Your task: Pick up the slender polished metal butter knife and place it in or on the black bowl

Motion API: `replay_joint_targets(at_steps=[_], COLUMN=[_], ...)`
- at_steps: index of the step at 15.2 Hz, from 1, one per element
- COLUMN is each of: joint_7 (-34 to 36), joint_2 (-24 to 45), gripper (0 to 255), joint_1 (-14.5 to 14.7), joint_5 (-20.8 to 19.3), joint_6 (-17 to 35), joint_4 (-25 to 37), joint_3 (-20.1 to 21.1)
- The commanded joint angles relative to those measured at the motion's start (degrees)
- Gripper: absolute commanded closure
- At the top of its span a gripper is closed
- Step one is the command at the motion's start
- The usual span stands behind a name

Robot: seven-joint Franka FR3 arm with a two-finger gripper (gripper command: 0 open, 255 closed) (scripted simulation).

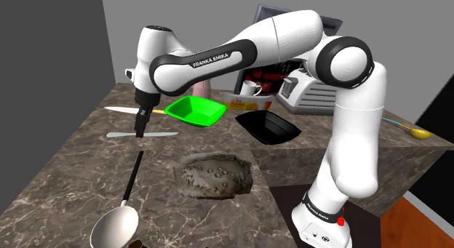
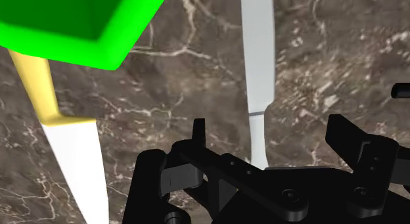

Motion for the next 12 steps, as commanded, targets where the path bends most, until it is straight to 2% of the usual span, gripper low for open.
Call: replay_joint_targets(at_steps=[1, 11, 12], joint_7=[0.22, 0.36, 0.36], joint_2=[0.90, 1.60, 1.60], gripper=[0, 0, 255], joint_1=[0.17, 0.27, 0.27], joint_5=[-0.32, -0.55, -0.55], joint_6=[1.08, 1.98, 1.98], joint_4=[-0.17, -0.40, -0.40], joint_3=[-0.07, -0.15, -0.15])
